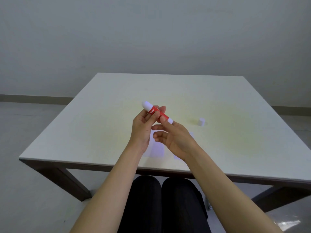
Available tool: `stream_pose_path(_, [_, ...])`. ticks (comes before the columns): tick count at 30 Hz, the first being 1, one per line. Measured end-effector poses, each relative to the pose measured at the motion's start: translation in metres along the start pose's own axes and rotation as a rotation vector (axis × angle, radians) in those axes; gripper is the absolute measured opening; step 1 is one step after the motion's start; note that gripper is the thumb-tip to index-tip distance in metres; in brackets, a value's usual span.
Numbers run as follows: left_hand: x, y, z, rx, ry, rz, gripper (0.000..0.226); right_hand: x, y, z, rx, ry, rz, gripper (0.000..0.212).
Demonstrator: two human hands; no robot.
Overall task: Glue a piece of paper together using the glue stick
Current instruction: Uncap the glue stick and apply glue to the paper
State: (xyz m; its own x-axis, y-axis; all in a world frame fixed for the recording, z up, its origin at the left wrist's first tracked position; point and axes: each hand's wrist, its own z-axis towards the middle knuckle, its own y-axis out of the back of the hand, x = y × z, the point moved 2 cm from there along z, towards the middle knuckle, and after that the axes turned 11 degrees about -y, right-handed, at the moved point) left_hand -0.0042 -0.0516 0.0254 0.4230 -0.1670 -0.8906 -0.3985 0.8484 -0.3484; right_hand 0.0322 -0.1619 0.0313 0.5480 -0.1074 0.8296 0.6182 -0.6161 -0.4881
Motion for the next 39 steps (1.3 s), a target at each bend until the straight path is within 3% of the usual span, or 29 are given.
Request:
stream_pose_path(4, [-0.004,-0.004,0.004,0.073,-0.073,0.207,0.026,0.006,0.006,0.003,-0.066,0.191,0.149,0.022])
stream_pose_path(6, [-0.008,0.005,0.006,0.157,-0.077,0.378,0.045,0.013,0.013,0.005,-0.108,0.232,0.222,0.019])
stream_pose_path(8, [-0.012,0.025,0.007,0.263,-0.001,0.559,0.069,0.019,0.024,0.005,-0.160,0.237,0.279,0.018])
stream_pose_path(10, [-0.016,0.054,0.006,0.404,0.100,0.768,0.071,0.020,0.034,0.004,-0.199,0.213,0.293,0.019])
stream_pose_path(15, [-0.016,0.096,0.000,0.642,0.254,1.007,0.070,0.000,0.040,0.011,-0.327,0.164,0.224,0.004])
stream_pose_path(19, [-0.006,0.083,0.002,0.854,0.240,1.194,0.078,-0.017,0.026,0.022,-0.378,0.168,-0.098,0.007])
stream_pose_path(27, [0.013,0.081,-0.003,0.919,0.164,1.369,0.087,-0.031,0.012,0.034,-0.567,0.245,-0.725,0.012])
stream_pose_path(31, [0.016,0.084,-0.002,0.913,0.154,1.340,0.088,-0.036,0.005,0.030,-0.539,0.316,-0.815,0.013])
stream_pose_path(36, [0.017,0.085,-0.004,0.873,0.134,1.264,0.081,-0.044,-0.007,0.022,-0.384,0.338,-0.905,0.010])
stream_pose_path(39, [0.017,0.084,-0.003,0.910,0.154,1.317,0.086,-0.035,0.002,0.025,-0.438,0.306,-0.886,0.006])
